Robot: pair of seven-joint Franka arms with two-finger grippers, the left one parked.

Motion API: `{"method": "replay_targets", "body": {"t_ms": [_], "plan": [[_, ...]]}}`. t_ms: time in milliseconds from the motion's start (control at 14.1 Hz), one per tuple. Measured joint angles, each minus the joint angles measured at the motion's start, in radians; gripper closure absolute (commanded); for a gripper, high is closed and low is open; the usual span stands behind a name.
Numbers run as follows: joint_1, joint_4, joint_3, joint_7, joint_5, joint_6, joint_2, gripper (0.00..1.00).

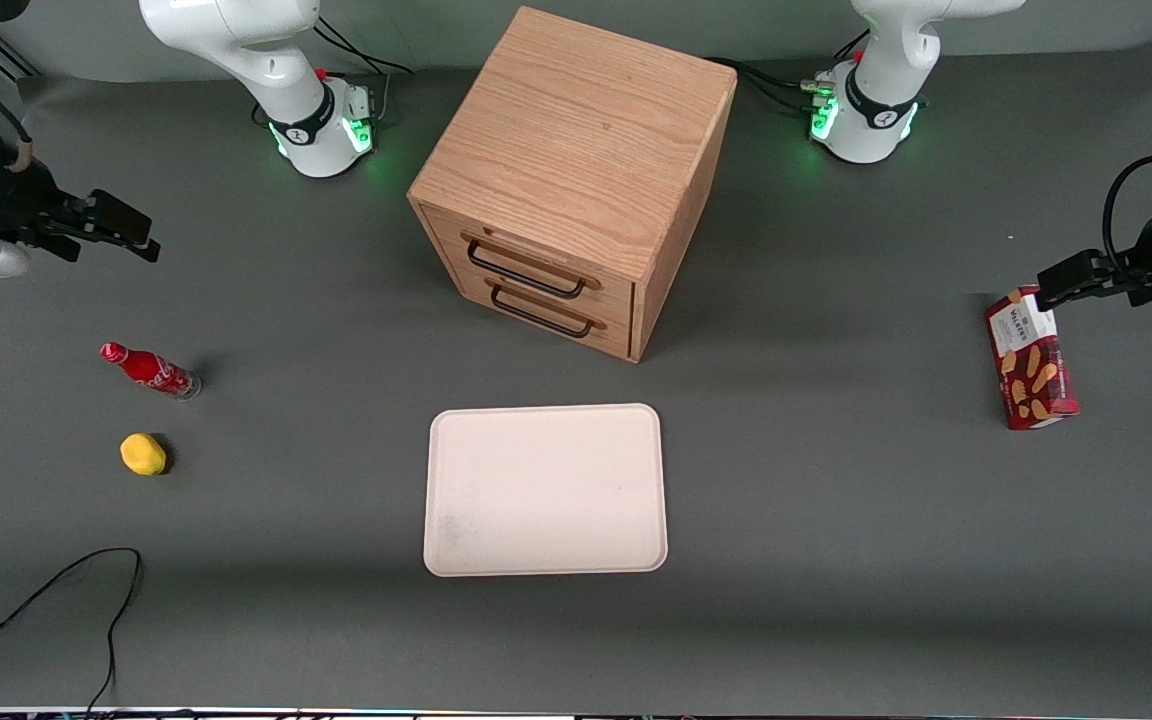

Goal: Place coke bottle on tray
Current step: 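Move the right gripper down toward the red Coca-Cola bottle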

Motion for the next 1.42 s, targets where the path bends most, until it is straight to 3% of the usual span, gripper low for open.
{"method": "replay_targets", "body": {"t_ms": [425,709,992,1417], "plan": [[-0.001,0.006,0.0,0.001,-0.001,-0.008,0.004,0.0],[-0.001,-0.005,-0.112,-0.163,-0.01,0.015,0.048,0.0],[-0.008,-0.127,-0.269,-0.414,-0.058,0.19,0.094,0.0],[-0.009,-0.388,-0.395,-0.634,-0.07,0.544,0.111,0.0]]}}
